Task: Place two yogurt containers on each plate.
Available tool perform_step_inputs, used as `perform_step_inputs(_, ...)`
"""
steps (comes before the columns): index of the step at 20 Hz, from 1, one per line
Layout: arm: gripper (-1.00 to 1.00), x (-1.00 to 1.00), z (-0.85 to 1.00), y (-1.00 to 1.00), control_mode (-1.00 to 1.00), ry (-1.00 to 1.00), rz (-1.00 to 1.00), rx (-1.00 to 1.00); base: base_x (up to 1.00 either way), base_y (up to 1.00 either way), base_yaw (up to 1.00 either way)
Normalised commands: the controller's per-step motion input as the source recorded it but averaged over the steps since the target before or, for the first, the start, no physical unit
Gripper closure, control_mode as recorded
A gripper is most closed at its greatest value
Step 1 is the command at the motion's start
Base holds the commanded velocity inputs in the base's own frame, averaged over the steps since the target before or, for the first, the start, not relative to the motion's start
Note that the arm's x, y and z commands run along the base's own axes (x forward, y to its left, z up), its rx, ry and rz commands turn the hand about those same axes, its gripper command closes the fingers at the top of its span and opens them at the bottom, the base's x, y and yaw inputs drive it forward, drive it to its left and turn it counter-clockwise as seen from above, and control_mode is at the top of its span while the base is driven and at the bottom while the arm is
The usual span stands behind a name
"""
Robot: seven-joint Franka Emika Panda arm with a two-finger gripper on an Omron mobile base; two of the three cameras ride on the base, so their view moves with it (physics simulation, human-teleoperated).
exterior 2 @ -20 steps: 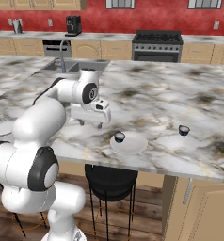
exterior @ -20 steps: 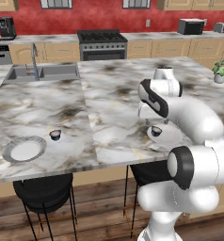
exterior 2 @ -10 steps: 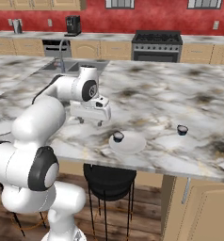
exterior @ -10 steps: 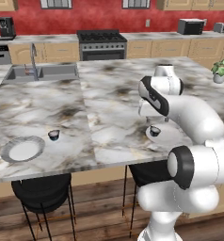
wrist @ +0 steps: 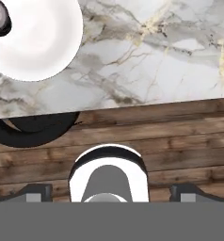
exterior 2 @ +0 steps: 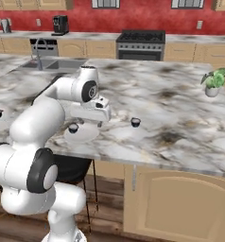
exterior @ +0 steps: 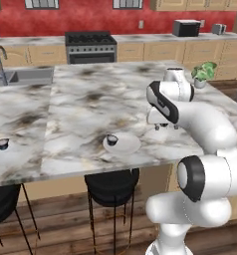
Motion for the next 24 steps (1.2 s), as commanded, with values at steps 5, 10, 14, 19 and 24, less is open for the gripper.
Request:
perform_step_inputs(5,-1.00,0.00,0.00,0.00,1.00,0.00,0.00,0.00,0.11,-0.72,0.00)
perform_step_inputs(10,-1.00,0.00,0.00,0.00,1.00,0.00,0.00,0.00,0.45,-0.26,0.00)
perform_step_inputs(14,-1.00,0.00,0.00,0.00,1.00,0.00,0.00,0.00,0.61,-0.14,0.00)
perform_step_inputs(19,-1.00,0.00,0.00,0.00,1.00,0.00,0.00,0.00,0.52,-0.17,0.00)
perform_step_inputs(24,-1.00,0.00,0.00,0.00,1.00,0.00,0.00,0.00,0.29,-0.17,0.00)
